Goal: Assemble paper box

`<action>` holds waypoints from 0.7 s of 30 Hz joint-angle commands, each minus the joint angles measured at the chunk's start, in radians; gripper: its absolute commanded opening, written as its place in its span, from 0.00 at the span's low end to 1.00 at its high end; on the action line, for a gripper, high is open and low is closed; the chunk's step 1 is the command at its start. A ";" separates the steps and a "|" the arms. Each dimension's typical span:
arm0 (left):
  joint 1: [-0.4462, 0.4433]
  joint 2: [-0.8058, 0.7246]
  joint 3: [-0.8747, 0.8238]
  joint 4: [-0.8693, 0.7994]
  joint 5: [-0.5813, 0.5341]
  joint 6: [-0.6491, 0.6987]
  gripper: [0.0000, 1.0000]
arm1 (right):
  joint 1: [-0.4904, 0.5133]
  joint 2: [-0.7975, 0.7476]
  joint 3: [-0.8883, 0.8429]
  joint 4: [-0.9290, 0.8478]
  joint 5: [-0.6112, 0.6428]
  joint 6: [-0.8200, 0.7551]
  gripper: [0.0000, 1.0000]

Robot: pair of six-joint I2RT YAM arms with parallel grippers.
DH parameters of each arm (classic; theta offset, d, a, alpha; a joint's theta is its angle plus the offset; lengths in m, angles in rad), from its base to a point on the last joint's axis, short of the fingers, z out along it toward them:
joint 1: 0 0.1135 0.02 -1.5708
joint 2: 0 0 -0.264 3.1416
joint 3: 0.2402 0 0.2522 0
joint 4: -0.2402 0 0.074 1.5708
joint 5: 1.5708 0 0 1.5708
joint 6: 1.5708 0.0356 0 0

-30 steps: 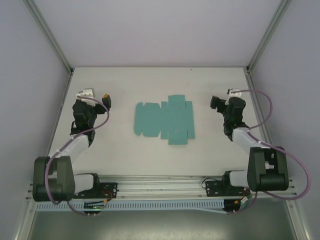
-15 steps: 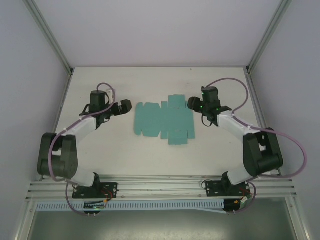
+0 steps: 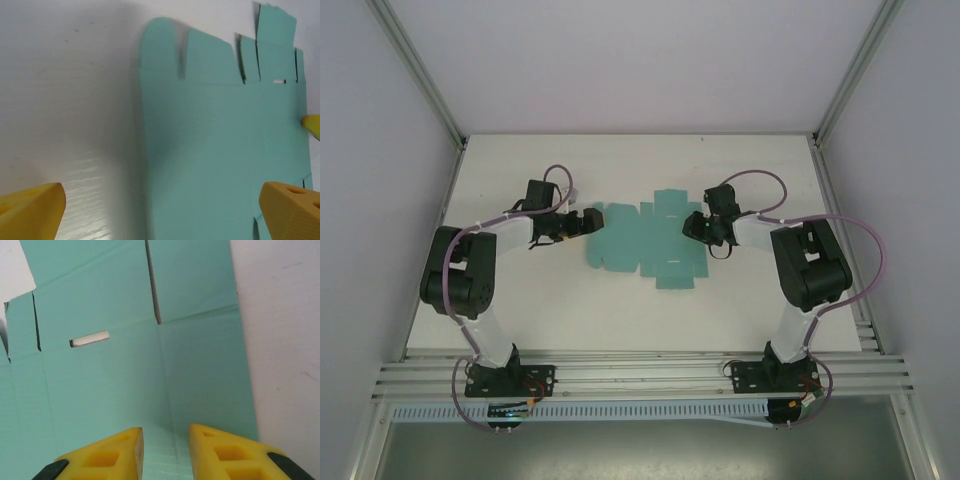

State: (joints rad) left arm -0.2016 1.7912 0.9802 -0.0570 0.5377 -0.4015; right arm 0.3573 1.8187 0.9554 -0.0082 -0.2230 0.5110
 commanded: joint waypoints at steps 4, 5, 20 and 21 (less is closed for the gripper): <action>-0.029 0.044 0.036 -0.022 0.073 0.014 0.93 | 0.002 0.066 -0.038 0.009 -0.011 0.035 0.28; -0.036 0.046 0.033 -0.001 0.095 0.008 0.90 | 0.002 0.068 -0.044 0.018 -0.012 0.039 0.28; -0.064 -0.022 -0.042 0.191 0.144 -0.048 0.00 | -0.004 0.030 -0.056 0.071 -0.084 -0.017 0.27; -0.064 -0.041 -0.051 0.210 0.159 -0.046 0.00 | -0.006 0.009 -0.048 0.066 -0.095 -0.033 0.30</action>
State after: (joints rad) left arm -0.2596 1.8141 0.9562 0.0792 0.6704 -0.4660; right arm 0.3550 1.8366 0.9203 0.1257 -0.2832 0.5228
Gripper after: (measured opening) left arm 0.056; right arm 0.292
